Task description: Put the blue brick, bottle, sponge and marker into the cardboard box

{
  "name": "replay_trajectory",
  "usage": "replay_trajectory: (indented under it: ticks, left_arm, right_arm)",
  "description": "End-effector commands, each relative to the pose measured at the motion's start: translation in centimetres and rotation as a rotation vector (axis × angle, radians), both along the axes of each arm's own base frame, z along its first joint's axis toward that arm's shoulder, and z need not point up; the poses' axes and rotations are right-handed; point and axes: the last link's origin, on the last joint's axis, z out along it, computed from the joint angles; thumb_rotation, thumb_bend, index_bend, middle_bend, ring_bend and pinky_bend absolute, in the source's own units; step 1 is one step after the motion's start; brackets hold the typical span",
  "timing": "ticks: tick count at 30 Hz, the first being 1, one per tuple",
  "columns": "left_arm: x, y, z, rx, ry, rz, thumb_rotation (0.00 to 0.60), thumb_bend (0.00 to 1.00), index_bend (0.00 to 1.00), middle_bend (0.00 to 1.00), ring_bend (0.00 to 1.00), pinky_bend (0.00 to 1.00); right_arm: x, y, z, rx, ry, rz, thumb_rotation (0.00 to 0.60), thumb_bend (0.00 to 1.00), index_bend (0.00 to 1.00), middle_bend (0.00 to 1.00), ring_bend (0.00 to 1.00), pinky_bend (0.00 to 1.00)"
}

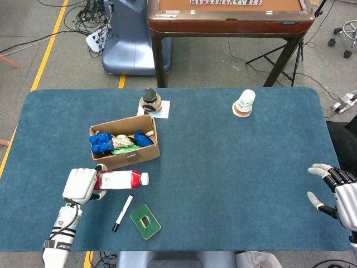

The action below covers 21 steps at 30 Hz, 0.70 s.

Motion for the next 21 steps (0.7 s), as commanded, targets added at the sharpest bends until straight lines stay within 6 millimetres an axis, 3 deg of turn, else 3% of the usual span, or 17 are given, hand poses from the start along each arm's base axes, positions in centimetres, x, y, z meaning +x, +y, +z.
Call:
replay_trajectory:
  ticks: [1, 13, 21]
  left_arm:
    - [0.4, 0.2, 1.4, 0.036, 0.013, -0.008, 0.600, 0.15, 0.66, 1.00, 0.87, 0.91]
    - [2.8, 4.4, 4.7, 0.139, 0.014, -0.010, 0.600, 0.15, 0.66, 1.00, 0.87, 0.91]
    - [4.2, 7.7, 4.9, 0.149, 0.033, 0.023, 0.600, 0.15, 0.66, 1.00, 0.87, 0.91]
  right_arm:
    - [0.0, 0.0, -0.2, 0.006, 0.003, 0.001, 0.600, 0.23, 0.32, 0.30, 0.29, 0.41]
    - [0.0, -0.1, -0.3, 0.010, 0.008, -0.002, 0.600, 0.24, 0.32, 0.30, 0.29, 0.41]
    - [-0.1, -0.2, -0.4, 0.017, 0.010, -0.006, 0.600, 0.24, 0.32, 0.30, 0.29, 0.41]
